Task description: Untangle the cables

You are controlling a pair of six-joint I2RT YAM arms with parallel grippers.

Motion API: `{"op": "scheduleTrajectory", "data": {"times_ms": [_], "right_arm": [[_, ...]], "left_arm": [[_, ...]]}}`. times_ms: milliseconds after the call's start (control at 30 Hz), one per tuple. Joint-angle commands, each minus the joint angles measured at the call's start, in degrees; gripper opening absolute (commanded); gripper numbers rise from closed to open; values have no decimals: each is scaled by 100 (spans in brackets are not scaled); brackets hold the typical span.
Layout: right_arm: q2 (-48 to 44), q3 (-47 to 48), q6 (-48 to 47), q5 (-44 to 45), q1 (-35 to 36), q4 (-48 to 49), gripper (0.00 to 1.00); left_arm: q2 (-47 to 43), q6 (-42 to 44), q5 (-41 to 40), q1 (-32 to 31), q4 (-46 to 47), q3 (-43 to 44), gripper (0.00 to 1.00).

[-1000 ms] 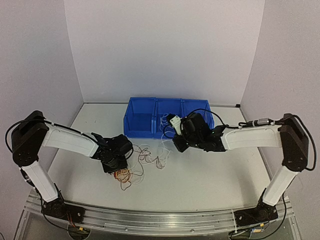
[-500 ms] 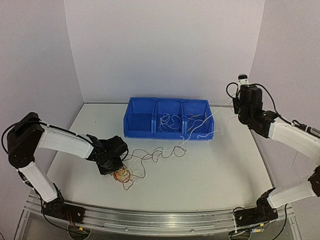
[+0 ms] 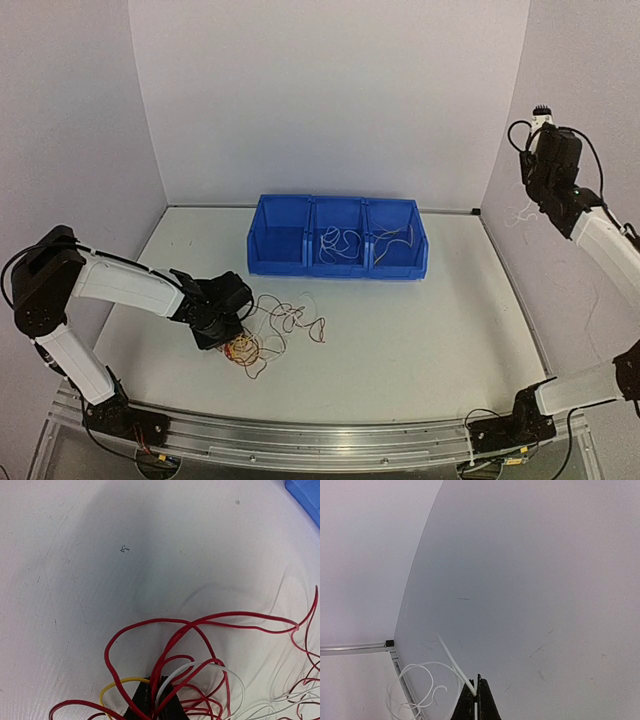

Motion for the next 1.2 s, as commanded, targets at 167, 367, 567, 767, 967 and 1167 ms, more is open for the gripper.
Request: {"op": "scheduleTrajectory", "data": {"times_ms": [167,367,567,767,967,1167], "right_arm": [[-298,723,1766,-2761,-7,-1944,0],[-438,889,3141,-5839,-7,-2592,0],[-91,1110,3839,-7303,92,-2556,0],[499,1568,3819,-7431,647,-2475,0],[1273,2282,3523,-7051,1374,-2398,0],[2182,3106,3634,-7105,1666,-2274,0]], "left_arm": [[69,565,260,64,-102,144,22],[91,1006,414,46,44,455,40],[29,1192,475,37,57,693,68],[-251,1291,365,37,-72,842,95],[-767,1094,-36,36,-647,901,100],[-1662,794,-281,28,-1037,611,100]]}}
